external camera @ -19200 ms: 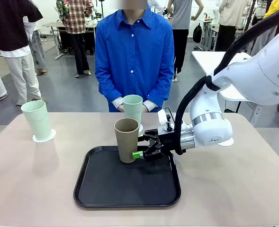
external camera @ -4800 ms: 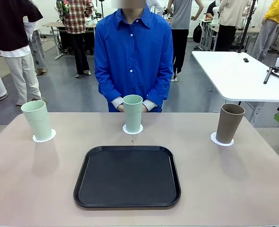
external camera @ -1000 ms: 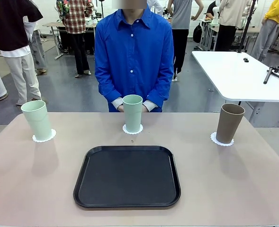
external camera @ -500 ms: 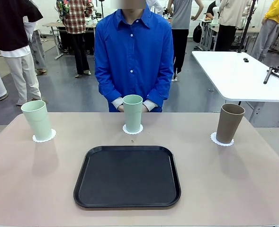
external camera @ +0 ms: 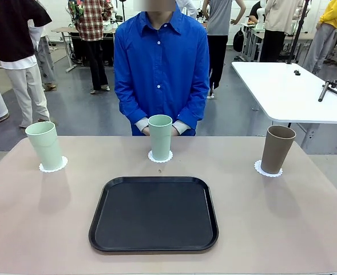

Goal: Place coasters on the table and set cups on them.
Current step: Take one Reusable plastic cup from the Flat Tray and place it on a coaster set by the human.

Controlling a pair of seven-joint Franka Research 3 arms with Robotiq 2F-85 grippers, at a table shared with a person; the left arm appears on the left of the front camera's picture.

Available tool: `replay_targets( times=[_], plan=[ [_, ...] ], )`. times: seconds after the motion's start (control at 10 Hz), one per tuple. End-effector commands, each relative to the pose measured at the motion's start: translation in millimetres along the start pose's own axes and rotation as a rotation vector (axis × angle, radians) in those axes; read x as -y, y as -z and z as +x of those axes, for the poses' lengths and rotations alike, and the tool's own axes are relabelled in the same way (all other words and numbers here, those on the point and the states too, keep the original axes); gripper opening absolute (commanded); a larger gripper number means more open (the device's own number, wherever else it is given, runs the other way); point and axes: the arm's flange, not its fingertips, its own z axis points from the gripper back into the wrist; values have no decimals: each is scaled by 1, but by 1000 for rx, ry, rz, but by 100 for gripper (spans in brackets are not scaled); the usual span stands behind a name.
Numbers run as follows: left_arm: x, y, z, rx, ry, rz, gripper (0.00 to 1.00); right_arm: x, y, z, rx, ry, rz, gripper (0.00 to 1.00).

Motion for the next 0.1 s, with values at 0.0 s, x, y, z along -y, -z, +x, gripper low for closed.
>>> replay_targets(
  times=[0.0],
  plan=[
    [2, 0, 1, 12, 4, -1, 100, 0, 0, 1, 2, 16, -5, 100]
  ],
)
